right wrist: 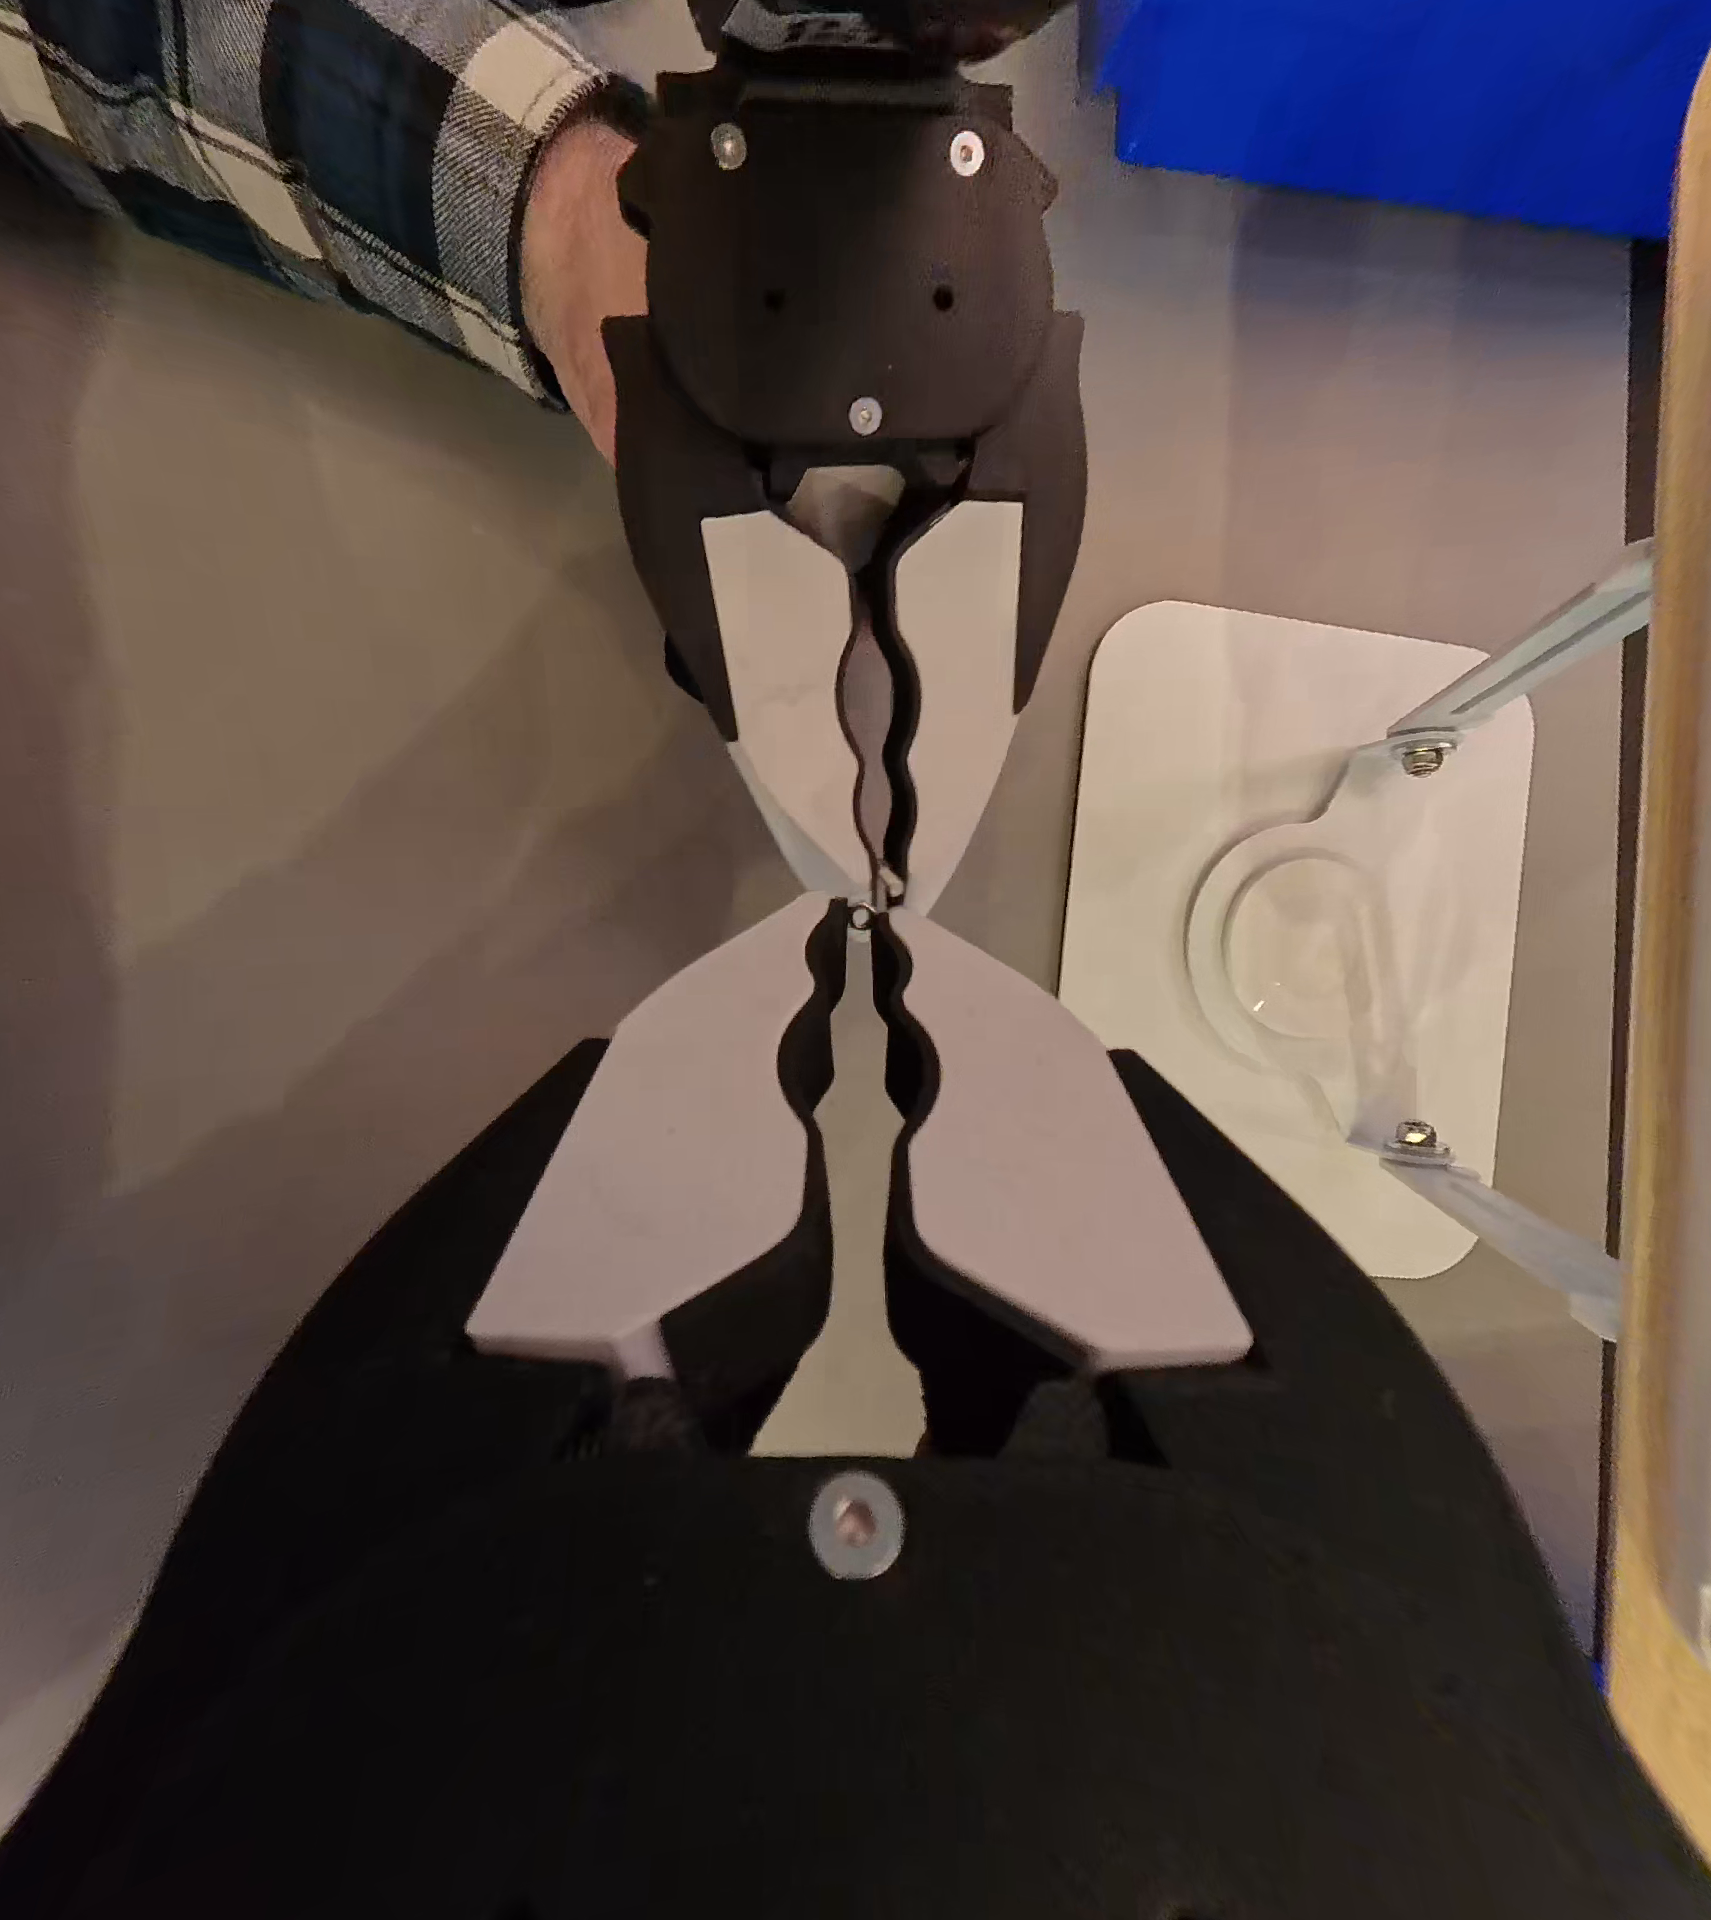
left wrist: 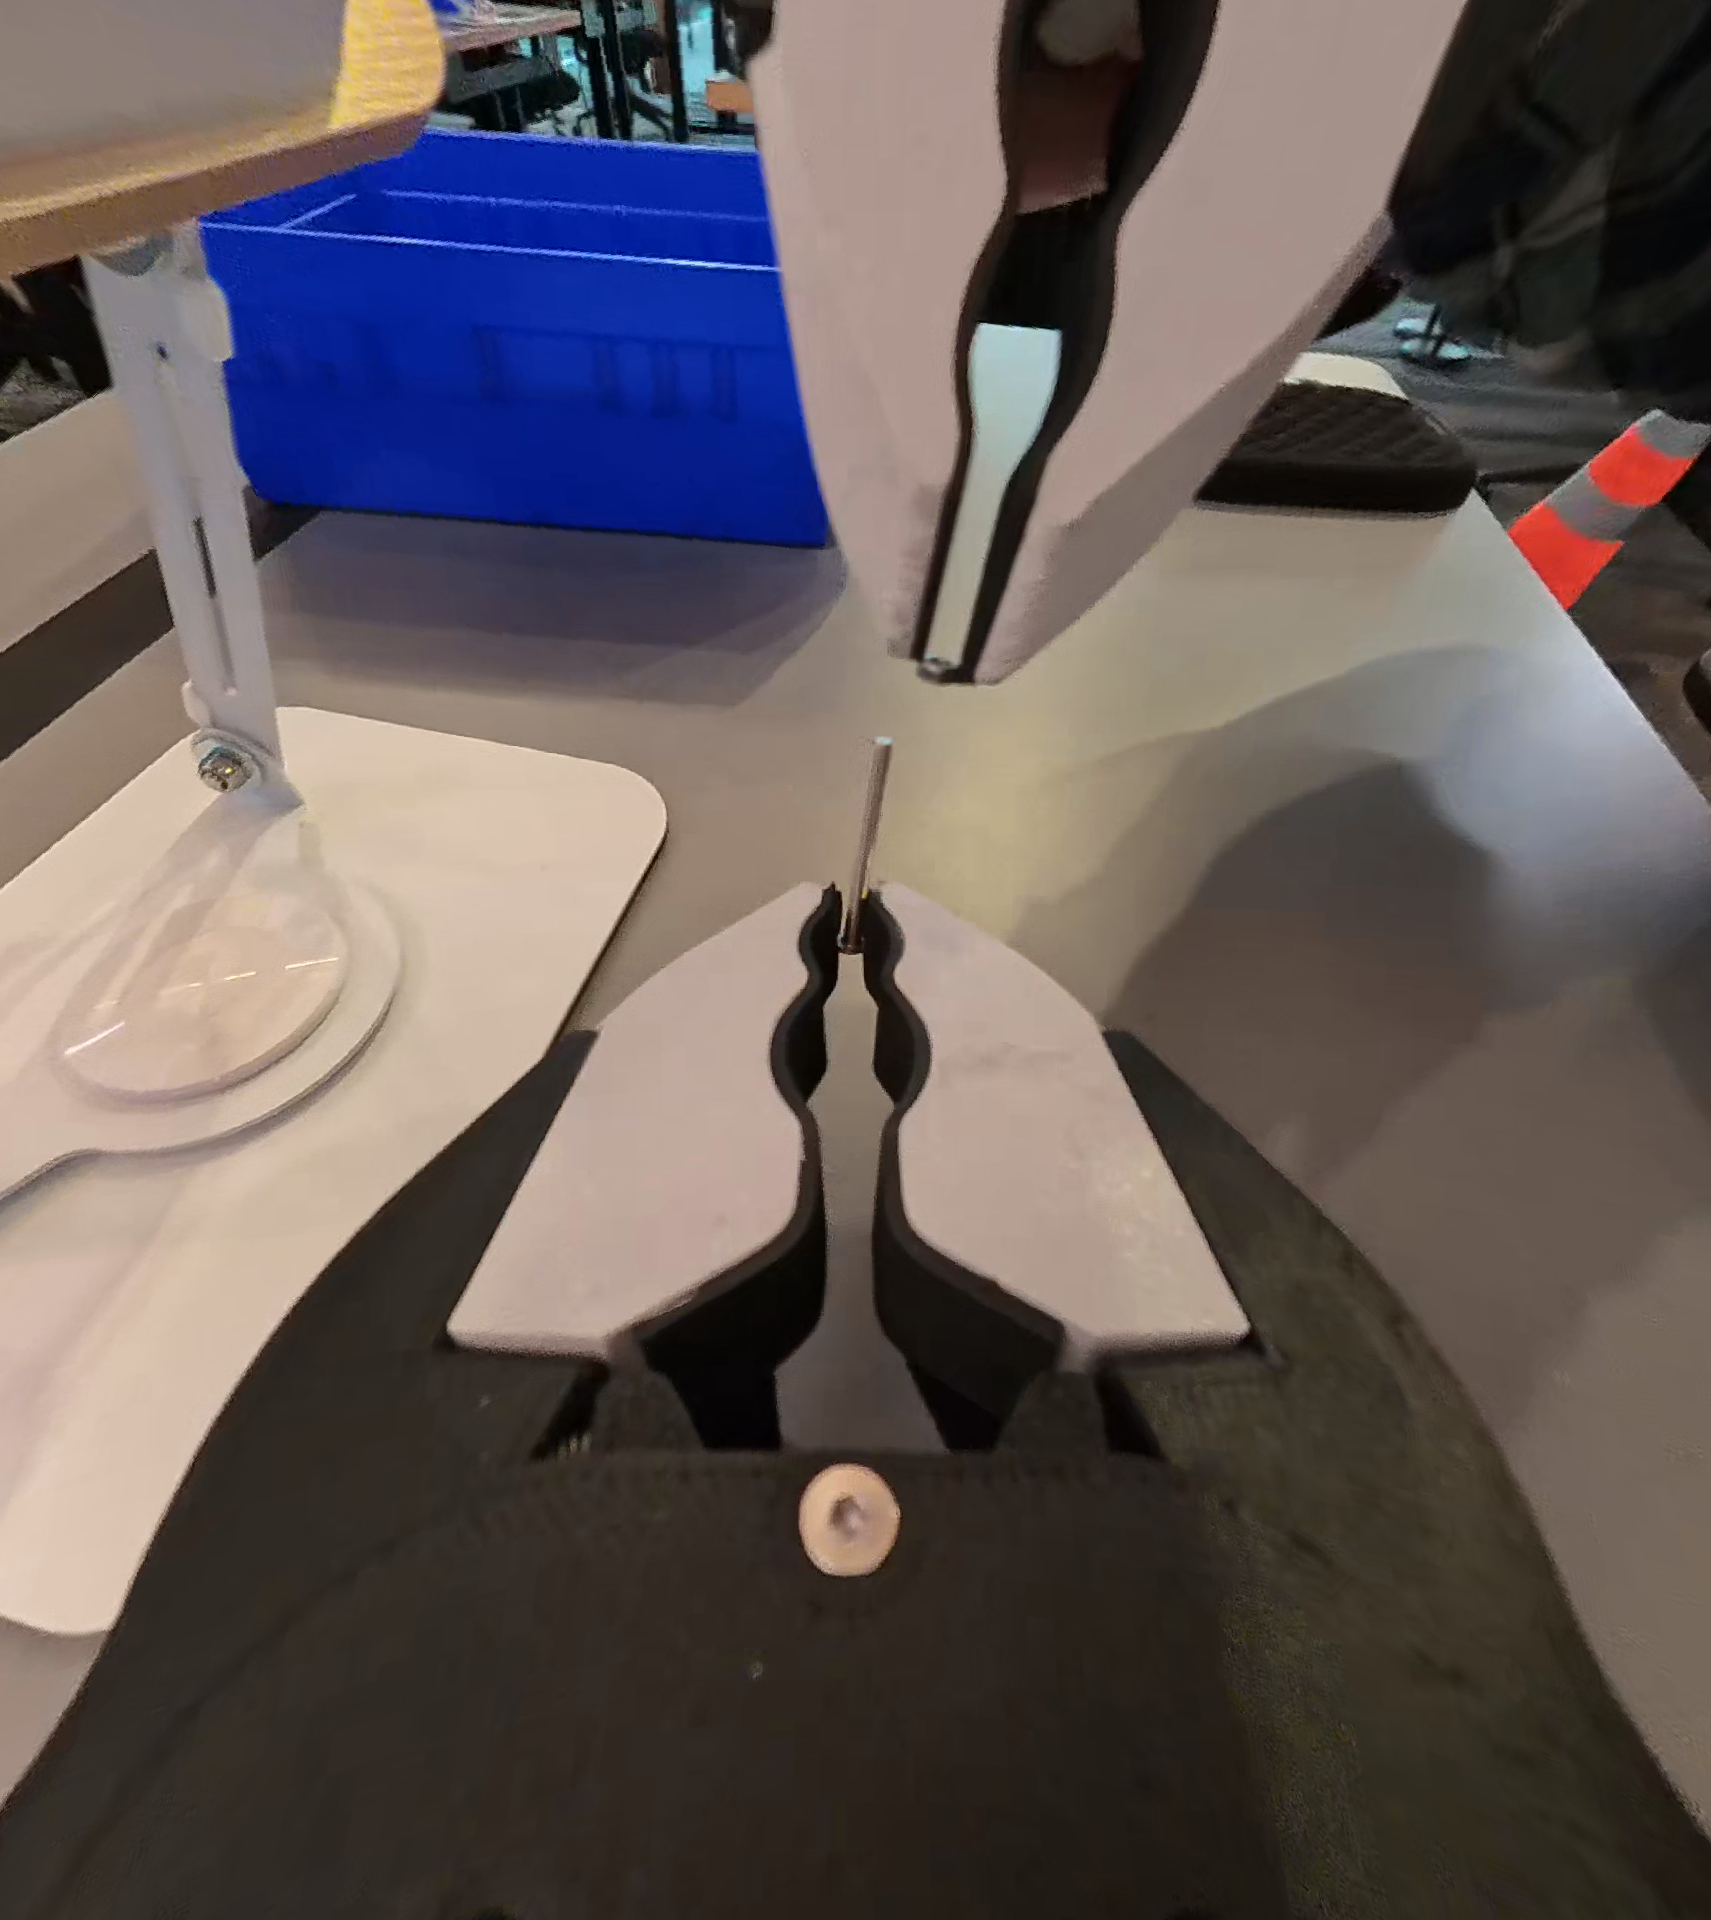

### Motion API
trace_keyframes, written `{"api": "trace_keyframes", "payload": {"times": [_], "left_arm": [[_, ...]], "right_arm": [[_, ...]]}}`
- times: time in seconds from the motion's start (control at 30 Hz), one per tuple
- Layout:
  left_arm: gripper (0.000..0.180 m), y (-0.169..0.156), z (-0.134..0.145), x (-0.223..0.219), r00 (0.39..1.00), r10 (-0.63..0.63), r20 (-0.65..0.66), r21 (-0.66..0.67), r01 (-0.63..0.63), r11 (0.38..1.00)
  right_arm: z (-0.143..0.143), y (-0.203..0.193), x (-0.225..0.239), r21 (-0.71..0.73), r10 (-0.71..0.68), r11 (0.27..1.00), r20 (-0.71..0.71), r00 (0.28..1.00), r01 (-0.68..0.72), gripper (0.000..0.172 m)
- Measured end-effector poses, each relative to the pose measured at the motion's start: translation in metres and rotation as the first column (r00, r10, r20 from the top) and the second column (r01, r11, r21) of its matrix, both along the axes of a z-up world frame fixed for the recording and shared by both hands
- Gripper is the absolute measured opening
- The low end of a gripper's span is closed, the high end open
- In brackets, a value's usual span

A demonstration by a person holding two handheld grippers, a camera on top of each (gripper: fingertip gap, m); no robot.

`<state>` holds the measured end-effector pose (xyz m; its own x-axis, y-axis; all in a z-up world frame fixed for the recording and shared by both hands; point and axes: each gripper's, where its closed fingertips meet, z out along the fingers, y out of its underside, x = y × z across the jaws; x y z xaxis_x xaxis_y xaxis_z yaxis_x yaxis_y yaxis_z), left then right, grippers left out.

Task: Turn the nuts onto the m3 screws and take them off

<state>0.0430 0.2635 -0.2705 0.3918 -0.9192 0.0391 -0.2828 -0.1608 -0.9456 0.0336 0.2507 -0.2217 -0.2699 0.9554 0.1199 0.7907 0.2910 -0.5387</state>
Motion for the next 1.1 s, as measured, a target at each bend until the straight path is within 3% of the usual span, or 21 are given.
{"api": "trace_keyframes", "payload": {"times": [1.1], "left_arm": [[0.004,-0.0053,-0.002,0.0069,0.999,-0.021,-0.034,0.026,0.022,0.999]], "right_arm": [[-0.0088,-0.0016,0.0027,-0.003,0.011,1.0,-0.007,1.0,-0.011,0.005]]}}
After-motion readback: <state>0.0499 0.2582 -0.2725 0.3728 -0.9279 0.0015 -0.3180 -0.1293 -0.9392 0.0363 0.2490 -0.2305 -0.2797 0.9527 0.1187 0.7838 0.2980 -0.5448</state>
